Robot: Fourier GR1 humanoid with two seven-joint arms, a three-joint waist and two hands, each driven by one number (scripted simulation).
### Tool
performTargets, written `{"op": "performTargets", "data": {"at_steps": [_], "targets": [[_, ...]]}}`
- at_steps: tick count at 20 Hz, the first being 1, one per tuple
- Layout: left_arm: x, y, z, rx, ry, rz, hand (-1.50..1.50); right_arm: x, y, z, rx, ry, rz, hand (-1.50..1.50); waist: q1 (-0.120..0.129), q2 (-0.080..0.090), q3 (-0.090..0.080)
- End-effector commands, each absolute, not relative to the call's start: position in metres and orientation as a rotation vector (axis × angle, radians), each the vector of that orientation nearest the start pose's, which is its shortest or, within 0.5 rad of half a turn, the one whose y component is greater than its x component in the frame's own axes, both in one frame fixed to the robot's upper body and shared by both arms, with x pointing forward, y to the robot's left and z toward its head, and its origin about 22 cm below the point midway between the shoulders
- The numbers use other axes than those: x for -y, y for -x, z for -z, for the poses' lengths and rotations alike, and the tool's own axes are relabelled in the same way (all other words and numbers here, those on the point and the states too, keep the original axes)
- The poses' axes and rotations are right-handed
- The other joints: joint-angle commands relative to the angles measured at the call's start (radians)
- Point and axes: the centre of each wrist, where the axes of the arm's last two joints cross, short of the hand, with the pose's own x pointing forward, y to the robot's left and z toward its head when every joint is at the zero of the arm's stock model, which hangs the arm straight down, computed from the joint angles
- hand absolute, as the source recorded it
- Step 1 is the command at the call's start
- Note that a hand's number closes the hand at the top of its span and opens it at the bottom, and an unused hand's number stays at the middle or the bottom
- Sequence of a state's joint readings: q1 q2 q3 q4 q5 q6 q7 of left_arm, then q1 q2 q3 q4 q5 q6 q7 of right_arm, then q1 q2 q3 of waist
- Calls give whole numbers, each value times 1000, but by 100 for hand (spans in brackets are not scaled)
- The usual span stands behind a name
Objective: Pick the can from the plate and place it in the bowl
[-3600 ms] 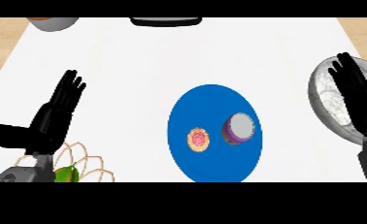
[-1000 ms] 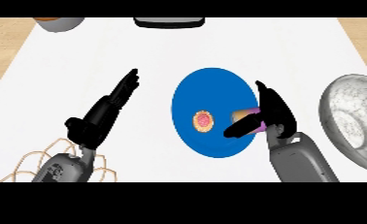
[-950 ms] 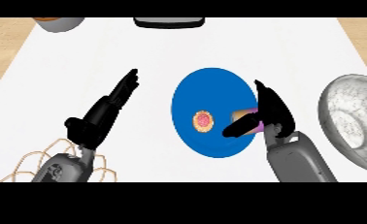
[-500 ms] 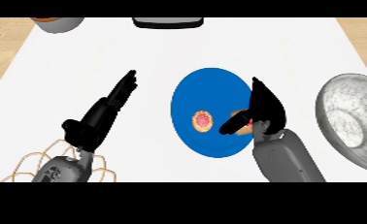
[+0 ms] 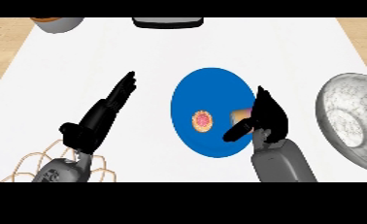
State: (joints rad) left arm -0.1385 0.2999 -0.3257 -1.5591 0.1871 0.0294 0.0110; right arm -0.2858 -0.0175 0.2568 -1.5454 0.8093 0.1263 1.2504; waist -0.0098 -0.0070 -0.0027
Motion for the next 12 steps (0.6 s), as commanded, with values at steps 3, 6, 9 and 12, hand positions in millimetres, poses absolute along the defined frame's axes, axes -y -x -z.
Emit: {"op": "performTargets", "data": {"at_steps": [3,6,9,12], "targets": [[-204,-248,-14,1580,161,391,0,134,-275,-59,385,837,-463,-150,10,3,1],[-194,-258,-31,1588,164,371,0,136,-270,-54,373,853,-442,-150,8,4,2],[-208,-267,-29,1573,191,382,0,125,-275,-50,397,846,-444,-150,15,7,2],[-212,-266,-25,1585,170,394,0,129,-270,-55,402,833,-440,-150,11,6,2]]}}
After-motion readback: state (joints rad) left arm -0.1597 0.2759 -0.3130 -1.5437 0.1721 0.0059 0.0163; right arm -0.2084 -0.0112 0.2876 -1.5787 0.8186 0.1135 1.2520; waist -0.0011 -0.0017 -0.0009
